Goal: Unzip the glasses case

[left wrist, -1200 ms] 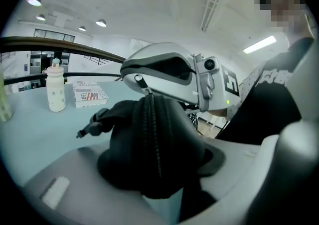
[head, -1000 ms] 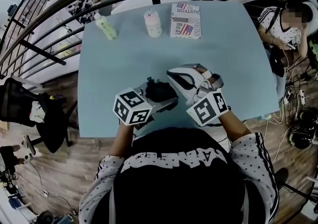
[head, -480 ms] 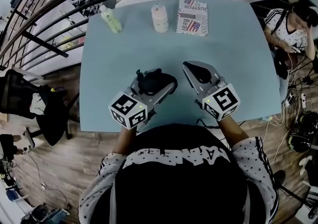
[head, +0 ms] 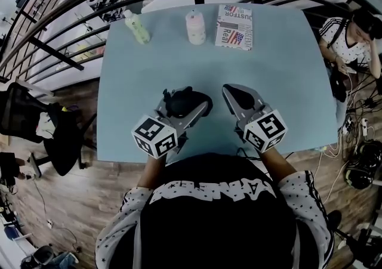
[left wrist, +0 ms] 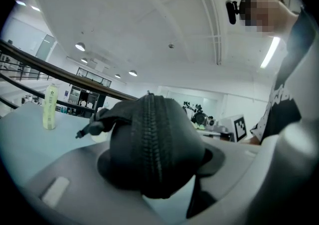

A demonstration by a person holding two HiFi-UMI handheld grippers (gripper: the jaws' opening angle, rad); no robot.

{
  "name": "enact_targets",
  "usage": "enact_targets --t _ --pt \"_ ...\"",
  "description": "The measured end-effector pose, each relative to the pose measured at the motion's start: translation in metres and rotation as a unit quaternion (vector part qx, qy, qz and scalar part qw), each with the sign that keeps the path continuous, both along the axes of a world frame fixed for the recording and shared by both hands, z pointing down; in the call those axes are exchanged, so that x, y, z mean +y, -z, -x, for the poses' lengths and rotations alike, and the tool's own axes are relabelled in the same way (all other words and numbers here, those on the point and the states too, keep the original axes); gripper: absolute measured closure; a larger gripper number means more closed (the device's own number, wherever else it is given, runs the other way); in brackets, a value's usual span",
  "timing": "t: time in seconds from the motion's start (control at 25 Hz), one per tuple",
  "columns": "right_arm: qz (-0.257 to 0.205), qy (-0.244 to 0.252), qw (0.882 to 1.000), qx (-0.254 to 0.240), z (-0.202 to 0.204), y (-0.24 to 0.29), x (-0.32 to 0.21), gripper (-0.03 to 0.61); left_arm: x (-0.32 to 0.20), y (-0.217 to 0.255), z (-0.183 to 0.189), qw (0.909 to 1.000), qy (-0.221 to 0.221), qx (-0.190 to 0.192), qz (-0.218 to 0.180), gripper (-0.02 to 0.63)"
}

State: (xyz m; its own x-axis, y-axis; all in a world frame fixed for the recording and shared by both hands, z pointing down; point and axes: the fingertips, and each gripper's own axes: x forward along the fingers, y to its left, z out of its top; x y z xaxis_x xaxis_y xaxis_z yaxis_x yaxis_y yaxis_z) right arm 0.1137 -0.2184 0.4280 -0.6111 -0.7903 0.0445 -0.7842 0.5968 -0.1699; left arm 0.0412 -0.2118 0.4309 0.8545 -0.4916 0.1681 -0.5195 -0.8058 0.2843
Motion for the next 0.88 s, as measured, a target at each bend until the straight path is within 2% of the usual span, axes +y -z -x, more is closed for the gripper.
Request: enact_targets --t 0.28,0.88 --pt "0.009 0.002 1.0 0.0 -0.001 -0.004 0.004 0.574 0.001 -0.001 0.004 0.9999 0.01 0.001 0.009 0.614" --pt "0.017 0.01 1.0 0.0 0.003 -0.011 0.002 0.574 0.001 -0.017 0.008 0.9993 0.012 -0.023 0.025 0.614"
